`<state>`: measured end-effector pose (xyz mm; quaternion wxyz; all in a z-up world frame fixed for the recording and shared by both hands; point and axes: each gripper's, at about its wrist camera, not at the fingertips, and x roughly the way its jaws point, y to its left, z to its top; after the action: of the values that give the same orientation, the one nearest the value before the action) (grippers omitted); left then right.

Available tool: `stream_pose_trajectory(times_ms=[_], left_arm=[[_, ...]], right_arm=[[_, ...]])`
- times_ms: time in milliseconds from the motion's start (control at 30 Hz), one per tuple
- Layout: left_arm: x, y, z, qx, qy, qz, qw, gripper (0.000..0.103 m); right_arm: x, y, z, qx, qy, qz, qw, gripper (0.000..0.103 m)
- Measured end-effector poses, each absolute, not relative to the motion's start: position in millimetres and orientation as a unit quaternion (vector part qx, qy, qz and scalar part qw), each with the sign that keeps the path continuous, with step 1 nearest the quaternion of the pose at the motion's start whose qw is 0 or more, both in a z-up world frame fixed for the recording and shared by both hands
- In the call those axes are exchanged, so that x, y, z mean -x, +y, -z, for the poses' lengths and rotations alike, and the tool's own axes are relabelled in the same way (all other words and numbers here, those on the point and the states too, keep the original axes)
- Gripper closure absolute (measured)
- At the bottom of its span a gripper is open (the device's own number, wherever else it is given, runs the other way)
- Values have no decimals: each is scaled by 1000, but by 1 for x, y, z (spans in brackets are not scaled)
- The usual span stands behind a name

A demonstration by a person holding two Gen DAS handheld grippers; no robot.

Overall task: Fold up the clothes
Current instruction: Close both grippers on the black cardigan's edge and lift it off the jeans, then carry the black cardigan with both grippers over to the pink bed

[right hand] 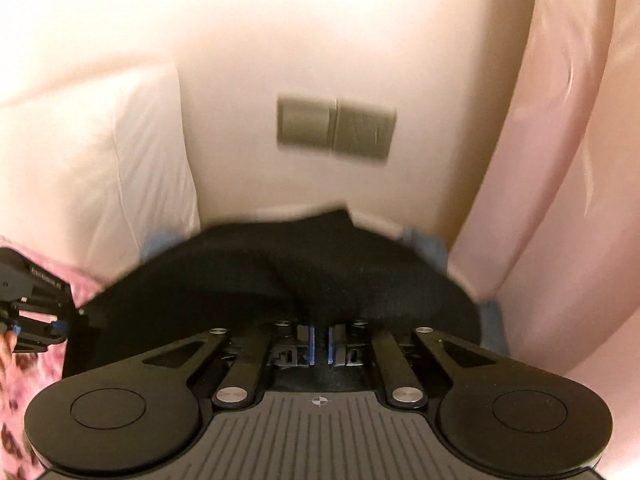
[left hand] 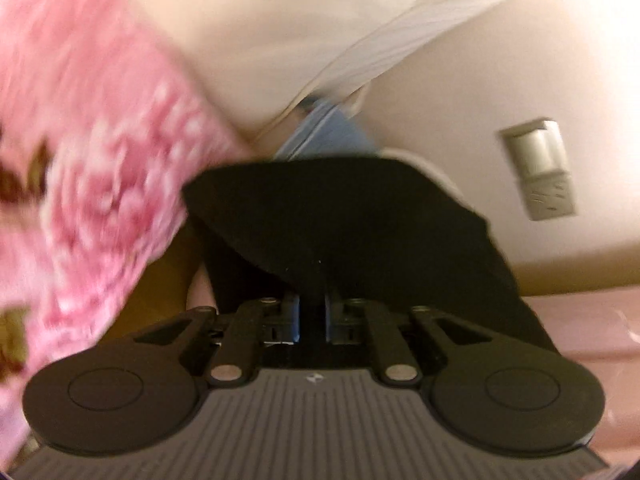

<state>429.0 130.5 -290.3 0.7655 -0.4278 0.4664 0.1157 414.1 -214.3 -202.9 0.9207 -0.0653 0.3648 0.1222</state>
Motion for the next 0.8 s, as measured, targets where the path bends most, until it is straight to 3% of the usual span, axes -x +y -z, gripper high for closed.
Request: stream_pose_trajectory(times_ms=[500,800], left_arm=[[-368,152,119,390,268,-23,881,97],[-211,206,31,395,138,-88,904,98]], right_arm=[[-400,-151,46,3,133,-220,966,99],[-335,-75,-46,-33,14,-360,932,99]])
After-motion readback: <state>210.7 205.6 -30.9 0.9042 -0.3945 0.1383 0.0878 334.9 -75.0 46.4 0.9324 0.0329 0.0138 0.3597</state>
